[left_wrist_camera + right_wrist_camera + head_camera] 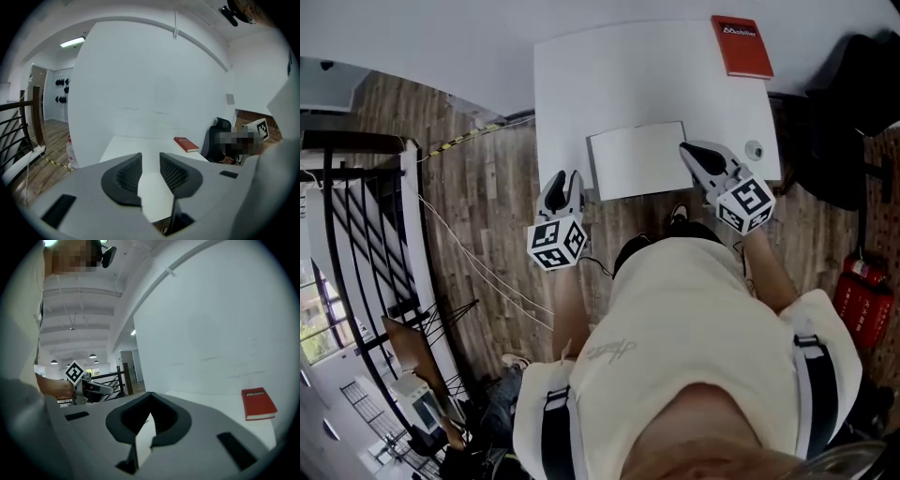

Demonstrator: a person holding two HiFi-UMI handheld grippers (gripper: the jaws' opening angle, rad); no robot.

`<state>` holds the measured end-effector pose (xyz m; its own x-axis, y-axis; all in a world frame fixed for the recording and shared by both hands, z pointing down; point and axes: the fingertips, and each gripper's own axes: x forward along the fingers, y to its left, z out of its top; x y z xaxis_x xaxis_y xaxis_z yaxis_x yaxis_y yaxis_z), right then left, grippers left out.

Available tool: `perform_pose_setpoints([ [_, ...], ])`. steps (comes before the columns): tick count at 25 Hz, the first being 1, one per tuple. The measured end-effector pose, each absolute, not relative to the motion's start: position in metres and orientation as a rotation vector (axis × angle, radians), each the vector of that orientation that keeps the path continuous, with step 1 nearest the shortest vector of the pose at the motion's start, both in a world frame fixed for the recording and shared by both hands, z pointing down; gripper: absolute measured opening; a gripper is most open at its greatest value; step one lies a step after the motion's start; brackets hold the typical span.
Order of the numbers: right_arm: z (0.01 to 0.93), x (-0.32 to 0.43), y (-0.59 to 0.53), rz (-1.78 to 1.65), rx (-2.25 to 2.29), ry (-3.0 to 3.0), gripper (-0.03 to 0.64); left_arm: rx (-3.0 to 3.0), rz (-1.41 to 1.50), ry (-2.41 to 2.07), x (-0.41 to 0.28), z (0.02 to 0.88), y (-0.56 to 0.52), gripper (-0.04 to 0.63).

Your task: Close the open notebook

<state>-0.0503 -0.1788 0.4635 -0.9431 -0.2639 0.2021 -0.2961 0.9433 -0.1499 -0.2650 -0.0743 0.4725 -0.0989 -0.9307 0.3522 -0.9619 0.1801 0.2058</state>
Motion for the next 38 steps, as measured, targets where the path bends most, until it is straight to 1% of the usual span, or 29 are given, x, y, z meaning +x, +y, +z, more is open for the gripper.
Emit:
perform_pose_setpoints([
  [9,0.491,-0.047,-0.208,0.322,0.3,-2.873,0.008,1.664,0.11,-2.015,-0.239,0.505,-0.098,0.121],
  [13,0.495,-0.052,-0.207,0.353,0.295,-2.88,0.008,1.629,0.154,-1.996,-0.248,0.519,-0.092,0.121],
  [20,0.493,-0.059,-0.201,0.39,0.325,-2.856,0.008,1.531,0.241,-1.888,-0.258,0.574,-0.078,0.123],
  [25,0.509,-0.06,-0.207,0.395,0.371,-2.806,0.008,1.495,0.276,-1.813,-0.265,0.61,-0.068,0.121],
  [38,0.529,-0.069,-0.18,0.395,0.456,-2.682,0.008,1.455,0.251,-1.596,-0.271,0.701,-0.032,0.123],
])
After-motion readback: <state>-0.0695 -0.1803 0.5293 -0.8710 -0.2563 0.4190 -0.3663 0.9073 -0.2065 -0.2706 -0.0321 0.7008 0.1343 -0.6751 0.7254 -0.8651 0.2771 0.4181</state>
